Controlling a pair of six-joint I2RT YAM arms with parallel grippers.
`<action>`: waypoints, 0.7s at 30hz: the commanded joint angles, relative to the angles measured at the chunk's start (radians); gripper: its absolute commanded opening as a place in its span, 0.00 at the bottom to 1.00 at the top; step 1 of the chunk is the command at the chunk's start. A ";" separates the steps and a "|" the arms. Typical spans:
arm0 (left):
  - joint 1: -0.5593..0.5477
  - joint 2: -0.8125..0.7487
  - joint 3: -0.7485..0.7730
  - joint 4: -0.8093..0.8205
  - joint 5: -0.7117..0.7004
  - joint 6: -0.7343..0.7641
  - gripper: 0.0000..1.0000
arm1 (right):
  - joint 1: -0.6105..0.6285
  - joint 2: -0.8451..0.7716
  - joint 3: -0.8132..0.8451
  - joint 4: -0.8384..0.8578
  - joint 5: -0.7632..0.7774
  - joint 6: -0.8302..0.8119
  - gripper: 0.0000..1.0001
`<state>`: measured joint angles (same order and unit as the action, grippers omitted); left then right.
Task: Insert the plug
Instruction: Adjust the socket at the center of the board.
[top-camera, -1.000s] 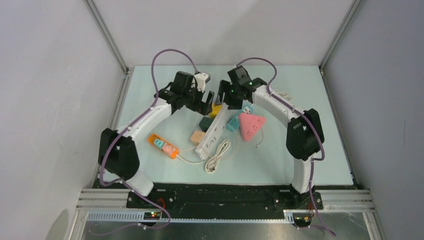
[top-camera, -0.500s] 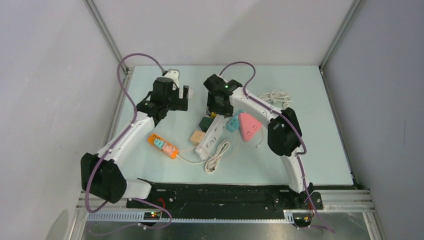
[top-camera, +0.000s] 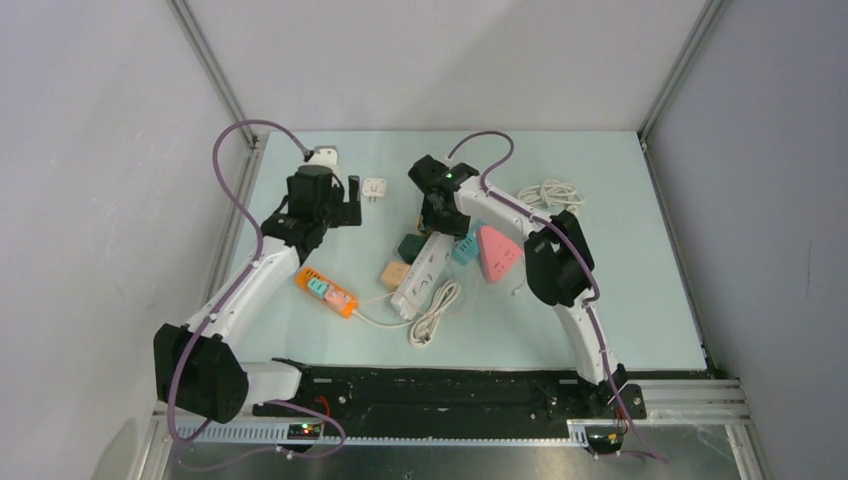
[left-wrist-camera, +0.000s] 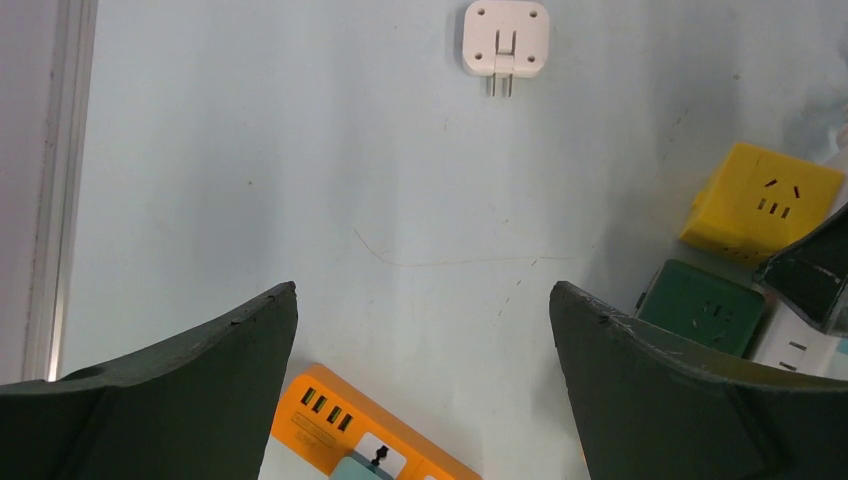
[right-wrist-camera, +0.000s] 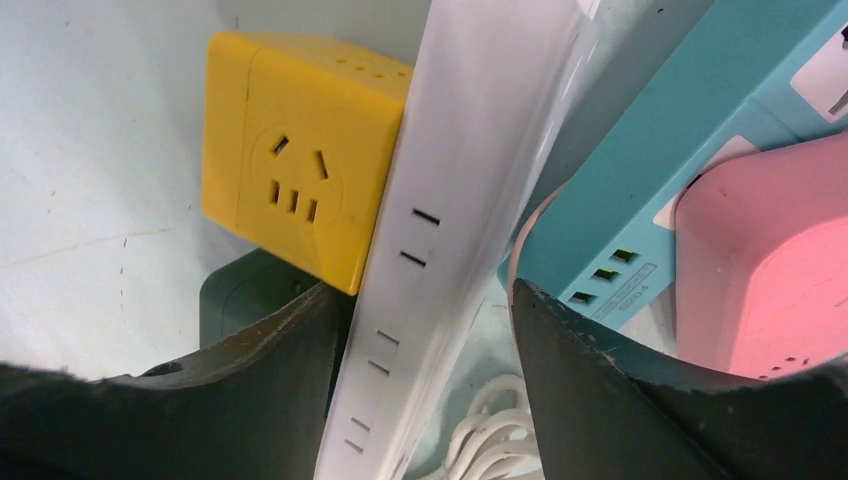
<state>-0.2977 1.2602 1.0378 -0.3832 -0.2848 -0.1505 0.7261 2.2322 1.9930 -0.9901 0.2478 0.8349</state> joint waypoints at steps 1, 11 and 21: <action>0.008 -0.035 -0.013 0.037 -0.013 -0.021 1.00 | -0.002 0.027 0.061 -0.007 0.040 0.058 0.65; 0.011 -0.019 -0.012 0.042 0.006 -0.023 1.00 | -0.058 -0.061 -0.050 0.126 -0.110 0.074 0.14; 0.012 0.012 0.006 0.041 0.091 -0.023 1.00 | -0.169 -0.213 -0.393 0.707 -0.474 0.145 0.00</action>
<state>-0.2932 1.2621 1.0199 -0.3756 -0.2478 -0.1581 0.6029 2.0743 1.6775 -0.6502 0.0044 0.9024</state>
